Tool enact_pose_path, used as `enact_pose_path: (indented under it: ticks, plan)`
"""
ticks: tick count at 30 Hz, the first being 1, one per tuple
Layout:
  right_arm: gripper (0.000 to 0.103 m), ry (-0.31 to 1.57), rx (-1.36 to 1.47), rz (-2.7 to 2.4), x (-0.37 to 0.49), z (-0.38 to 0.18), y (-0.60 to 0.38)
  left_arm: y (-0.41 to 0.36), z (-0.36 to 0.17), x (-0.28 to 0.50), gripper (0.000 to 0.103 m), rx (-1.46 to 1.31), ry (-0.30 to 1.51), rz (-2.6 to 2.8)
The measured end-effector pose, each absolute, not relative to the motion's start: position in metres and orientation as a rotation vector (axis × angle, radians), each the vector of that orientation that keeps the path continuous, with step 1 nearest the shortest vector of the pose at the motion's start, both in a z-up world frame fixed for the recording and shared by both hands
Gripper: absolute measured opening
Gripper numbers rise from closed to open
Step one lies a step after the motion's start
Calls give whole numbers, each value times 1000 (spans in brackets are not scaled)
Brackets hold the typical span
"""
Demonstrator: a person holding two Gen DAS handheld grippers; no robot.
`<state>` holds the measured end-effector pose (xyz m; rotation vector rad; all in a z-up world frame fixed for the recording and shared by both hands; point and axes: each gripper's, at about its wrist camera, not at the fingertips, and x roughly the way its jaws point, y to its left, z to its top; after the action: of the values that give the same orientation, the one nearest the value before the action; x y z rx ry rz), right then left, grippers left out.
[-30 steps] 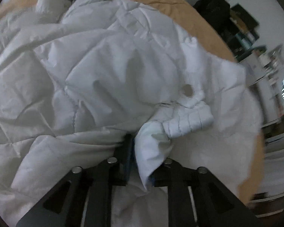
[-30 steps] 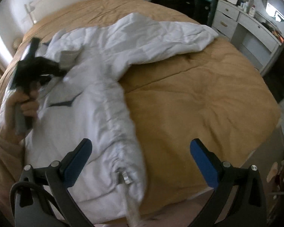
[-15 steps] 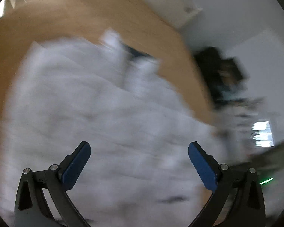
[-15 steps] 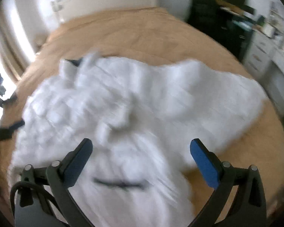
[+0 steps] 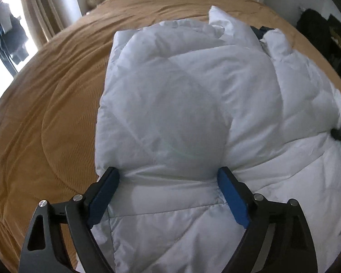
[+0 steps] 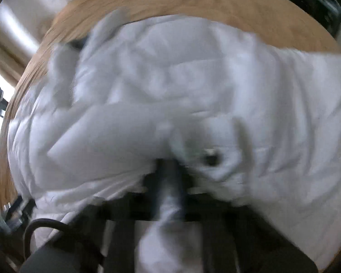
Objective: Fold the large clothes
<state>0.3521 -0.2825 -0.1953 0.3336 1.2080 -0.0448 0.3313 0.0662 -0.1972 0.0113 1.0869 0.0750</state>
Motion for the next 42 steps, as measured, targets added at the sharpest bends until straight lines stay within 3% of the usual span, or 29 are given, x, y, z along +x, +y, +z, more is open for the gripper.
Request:
enact_pose_path:
  ticks: [2, 4, 7, 9, 10, 11, 15, 17, 19, 21, 22, 25, 28, 30, 31, 36, 38, 42]
  plan:
    - [0, 1207, 409, -24, 352, -193, -295, 66, -201, 331, 92, 13, 1078, 92]
    - [0, 1165, 300, -54, 348, -175, -282, 65, -202, 332, 94, 6, 1068, 97]
    - [14, 1065, 155, -23, 344, -145, -243, 67, -202, 332, 95, -3, 1060, 94]
    - [32, 1028, 199, 52, 350, -136, -228, 66, -201, 327, 95, 4, 1055, 94]
    - [53, 1033, 205, 59, 357, -137, -223, 66, -201, 327, 95, 5, 1054, 94]
    - [62, 1050, 185, 32, 366, -146, -219, 66, -201, 327, 95, 4, 1053, 94]
    - [58, 1165, 76, -112, 395, -202, -236, 63, -202, 325, 96, 21, 1039, 80]
    - [37, 1151, 95, -149, 392, -198, -246, 62, -203, 325, 96, 31, 1030, 86]
    - [36, 1122, 85, -166, 381, -183, -250, 64, -204, 325, 97, 19, 1025, 83]
    - [42, 1061, 18, -125, 354, -163, -239, 65, -205, 324, 98, 17, 1020, 83]
    - [49, 1045, -9, -105, 344, -157, -232, 64, -205, 323, 98, 18, 1016, 85]
    - [81, 1039, -32, -38, 309, -160, -226, 63, -205, 321, 98, 25, 1009, 91]
    - [83, 1121, -127, -133, 309, -197, -234, 63, -204, 319, 98, 19, 1019, 86]
    - [100, 1131, -79, -147, 314, -214, -254, 64, -200, 317, 98, 11, 1033, 89]
    - [103, 1143, -42, -150, 319, -217, -261, 64, -196, 313, 96, 7, 1045, 95]
    - [101, 1148, -25, -141, 323, -210, -268, 55, -162, 253, 98, -62, 992, 2]
    - [90, 1135, 23, -109, 314, -199, -272, 46, -171, 244, 102, -2, 989, 2]
    - [88, 1088, 178, -63, 290, -163, -307, 47, -196, 252, 103, 10, 1042, 14]
